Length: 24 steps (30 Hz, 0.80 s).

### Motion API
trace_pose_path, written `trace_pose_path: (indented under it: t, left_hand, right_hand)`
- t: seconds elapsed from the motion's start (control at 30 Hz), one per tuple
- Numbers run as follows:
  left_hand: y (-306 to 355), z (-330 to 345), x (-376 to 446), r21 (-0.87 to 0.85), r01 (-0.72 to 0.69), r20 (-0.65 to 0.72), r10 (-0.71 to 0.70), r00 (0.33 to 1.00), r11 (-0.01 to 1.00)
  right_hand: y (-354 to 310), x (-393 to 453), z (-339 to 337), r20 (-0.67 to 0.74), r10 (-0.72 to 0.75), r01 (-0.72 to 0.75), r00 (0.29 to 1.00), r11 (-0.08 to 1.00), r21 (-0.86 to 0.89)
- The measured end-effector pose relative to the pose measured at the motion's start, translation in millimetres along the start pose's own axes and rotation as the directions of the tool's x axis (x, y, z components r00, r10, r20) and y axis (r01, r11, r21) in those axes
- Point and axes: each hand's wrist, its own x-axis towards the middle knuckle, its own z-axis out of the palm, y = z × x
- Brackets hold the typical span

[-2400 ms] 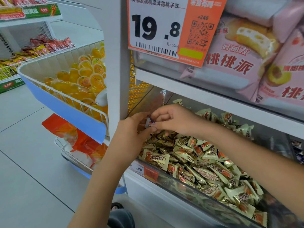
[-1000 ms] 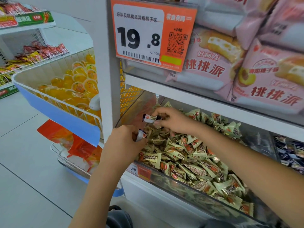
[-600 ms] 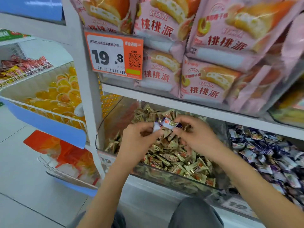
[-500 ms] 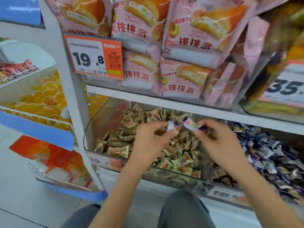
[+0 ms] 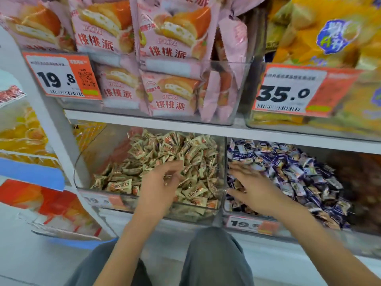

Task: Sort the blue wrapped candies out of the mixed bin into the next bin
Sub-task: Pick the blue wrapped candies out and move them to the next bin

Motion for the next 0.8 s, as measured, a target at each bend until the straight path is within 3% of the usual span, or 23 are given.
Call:
trace_pose_path:
  t: [0.07,0.23,0.3,0.37,0.43,0.5,0.57,0.6,0.7,0.8]
  left_hand:
    - [-15,-16,-15,0.035,0.027,-0.061,-0.024,0.998,0.999]
    - [-50,-52,-44,0.192,0.127,-0.221,-0.084,0.972,0.973]
    - [-60,-61,-49,0.224,0.137,-0.284,-0.070,0.956,0.965]
    - [-65,-66,-49,0.244,0.119,-0.296,-0.043,0.954,0.963]
    - [-68,-71,-47,0.325,0.077,-0.278,0.018,0.961,0.942]
    - [-72,-80,-44,0.357,0.091,-0.279,0.014,0.960,0.930]
    - [-80,-92,-44,0.374,0.133,-0.280,-0.025,0.960,0.918]
    - [-83,-97,-47,0.379,0.150,-0.272,-0.045,0.961,0.913]
    - [-90,-109,-55,0.318,0.174,-0.244,-0.097,0.965,0.932]
    - [-91,-116,-59,0.288,0.131,-0.211,-0.071,0.975,0.949]
  right_hand:
    - [7,16,17,0.198,0.037,-0.011,0.979,0.991,-0.131]
    - [30,12,7,0.143,0.086,-0.063,0.986,0.985,-0.160]
    - [10,0,-1,-0.163,0.090,-0.100,0.983,0.994,-0.053]
    - [-23,-12,-6,-0.538,0.051,-0.012,0.841,0.997,0.075]
    - [-63,-13,-12,-0.696,-0.144,0.257,0.703,0.964,0.061]
    - [-103,10,-14,-0.560,-0.439,0.555,0.702,0.831,0.044]
    - [-148,50,-16,-0.239,-0.577,0.618,0.781,0.770,0.159]
    - [-168,73,-13,-0.104,-0.623,0.632,0.775,0.758,0.163]
    - [-218,135,4,0.175,-0.759,0.755,0.627,0.647,0.103]
    - [-245,176,23,0.464,-0.670,0.782,0.579,0.618,-0.084]
